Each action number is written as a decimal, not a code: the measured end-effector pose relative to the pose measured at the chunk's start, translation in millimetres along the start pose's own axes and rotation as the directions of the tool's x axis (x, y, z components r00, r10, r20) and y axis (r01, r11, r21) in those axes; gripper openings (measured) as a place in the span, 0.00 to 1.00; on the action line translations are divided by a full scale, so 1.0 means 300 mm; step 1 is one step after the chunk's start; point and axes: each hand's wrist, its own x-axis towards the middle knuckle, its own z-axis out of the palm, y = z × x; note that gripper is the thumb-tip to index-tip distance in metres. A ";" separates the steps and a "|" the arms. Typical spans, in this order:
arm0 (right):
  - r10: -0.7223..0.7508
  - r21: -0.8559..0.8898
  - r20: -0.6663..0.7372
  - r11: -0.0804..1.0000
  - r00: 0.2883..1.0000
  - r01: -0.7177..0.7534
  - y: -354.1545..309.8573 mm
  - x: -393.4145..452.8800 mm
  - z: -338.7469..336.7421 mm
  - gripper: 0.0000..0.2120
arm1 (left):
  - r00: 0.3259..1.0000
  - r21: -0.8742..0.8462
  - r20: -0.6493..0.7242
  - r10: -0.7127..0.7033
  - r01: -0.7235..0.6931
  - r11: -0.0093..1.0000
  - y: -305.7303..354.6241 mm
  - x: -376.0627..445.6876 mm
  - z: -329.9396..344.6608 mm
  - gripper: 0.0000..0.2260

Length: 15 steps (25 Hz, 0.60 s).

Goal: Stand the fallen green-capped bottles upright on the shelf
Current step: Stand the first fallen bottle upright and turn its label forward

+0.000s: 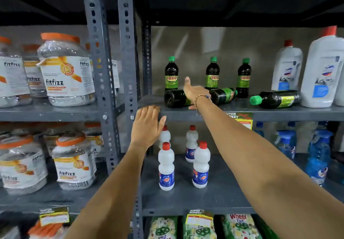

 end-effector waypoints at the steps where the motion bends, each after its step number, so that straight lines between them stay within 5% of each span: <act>1: 0.024 -0.062 -0.010 0.998 1.000 -0.024 -0.020 0.008 0.008 0.44 | 1.000 0.008 -0.009 -0.006 0.006 1.000 -0.001 -0.003 0.004 0.19; 5: 0.068 -0.232 0.003 0.970 0.998 -0.065 -0.079 0.028 0.044 0.49 | 0.998 0.001 -0.064 -0.010 0.010 1.000 -0.006 -0.012 0.023 0.19; 9: 0.026 -0.348 0.083 0.938 0.996 0.005 -0.090 0.066 0.060 0.36 | 0.992 -0.018 -0.127 0.013 -0.015 1.000 -0.019 -0.016 0.040 0.18; 15: 0.068 0.256 0.204 0.959 0.977 -0.121 -0.039 0.109 0.090 0.21 | 0.982 0.001 -0.190 0.004 -0.004 1.000 -0.012 -0.016 0.055 0.17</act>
